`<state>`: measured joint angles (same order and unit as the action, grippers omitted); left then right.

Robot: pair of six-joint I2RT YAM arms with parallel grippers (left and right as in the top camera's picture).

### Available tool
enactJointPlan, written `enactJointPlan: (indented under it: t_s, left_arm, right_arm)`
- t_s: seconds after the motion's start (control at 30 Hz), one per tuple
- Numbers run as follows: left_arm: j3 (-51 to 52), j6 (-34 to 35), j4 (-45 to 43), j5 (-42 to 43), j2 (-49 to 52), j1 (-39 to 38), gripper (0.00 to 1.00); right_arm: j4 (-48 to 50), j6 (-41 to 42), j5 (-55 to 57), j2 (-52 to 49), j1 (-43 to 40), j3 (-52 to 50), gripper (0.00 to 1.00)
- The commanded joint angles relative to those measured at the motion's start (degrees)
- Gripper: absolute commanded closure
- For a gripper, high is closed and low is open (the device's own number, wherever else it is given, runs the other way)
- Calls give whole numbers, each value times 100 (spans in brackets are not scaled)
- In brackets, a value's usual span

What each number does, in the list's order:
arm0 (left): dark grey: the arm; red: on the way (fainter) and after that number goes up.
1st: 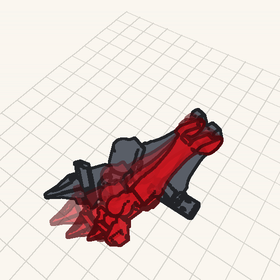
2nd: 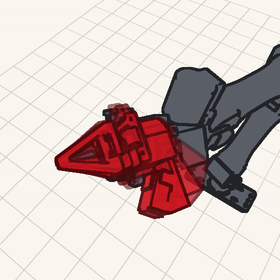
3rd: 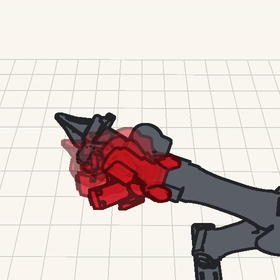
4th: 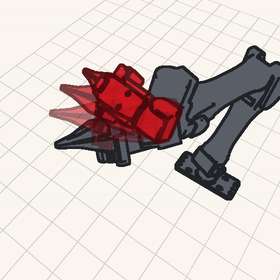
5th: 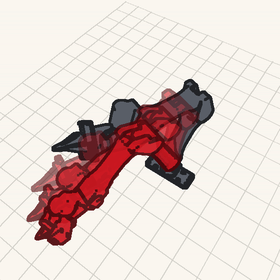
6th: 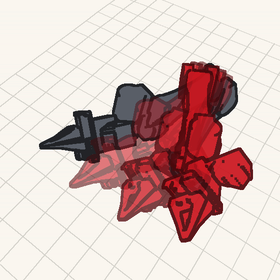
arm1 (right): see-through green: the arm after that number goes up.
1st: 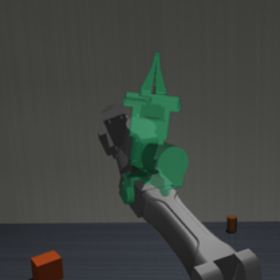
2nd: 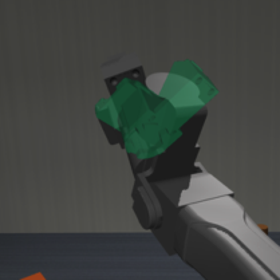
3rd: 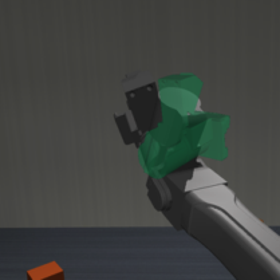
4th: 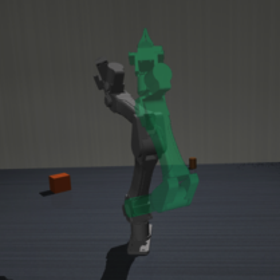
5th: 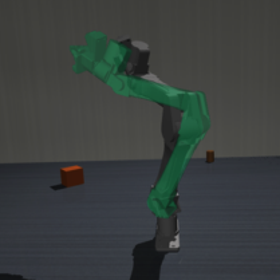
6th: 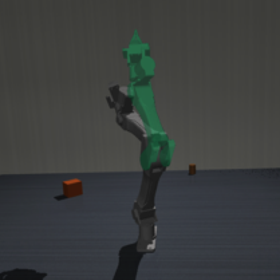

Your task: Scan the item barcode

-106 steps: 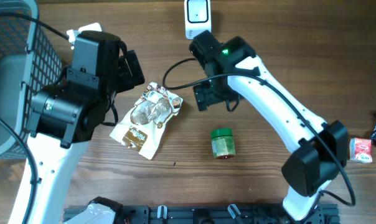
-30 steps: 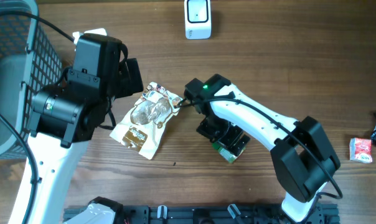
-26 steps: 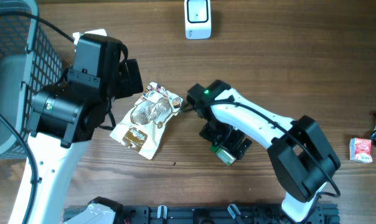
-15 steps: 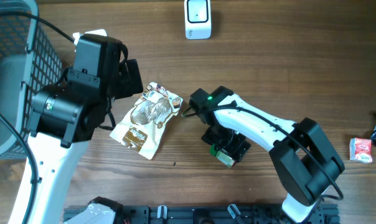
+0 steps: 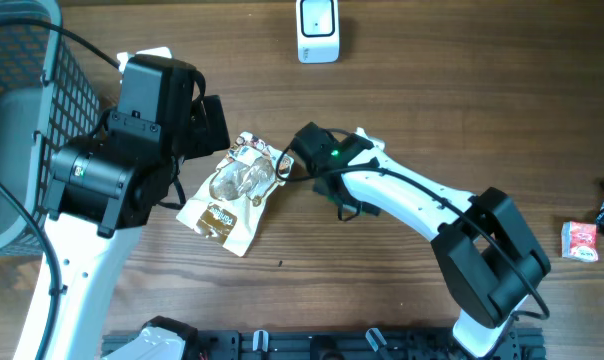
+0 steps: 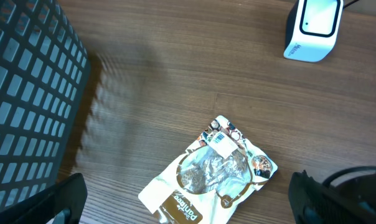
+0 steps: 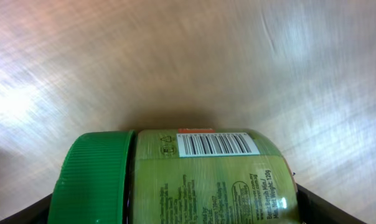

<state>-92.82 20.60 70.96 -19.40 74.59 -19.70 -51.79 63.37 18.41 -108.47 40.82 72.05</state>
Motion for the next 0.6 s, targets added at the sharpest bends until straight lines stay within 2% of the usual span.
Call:
enactJointPlan:
  t_s: [0.0, 0.1, 0.17, 0.23, 0.57]
  left_arm:
    - [13, -72, -4, 28, 22, 39, 0]
    - [13, -72, -4, 28, 22, 39, 0]
    - [13, -72, 0, 31, 22, 39, 0]
    - [13, -70, 0, 31, 22, 39, 0]
    - [13, -72, 2, 28, 22, 39, 0]
  right_arm:
    - [267, -699, 750, -70, -7, 186, 19]
    - [221, -619, 564, -70, 17, 181, 18]
    - [138, -592, 409, -70, 111, 157, 7]
    - [57, -476, 402, -70, 184, 149, 1]
    - [-256, 146, 166, -72, 584, 144, 0]
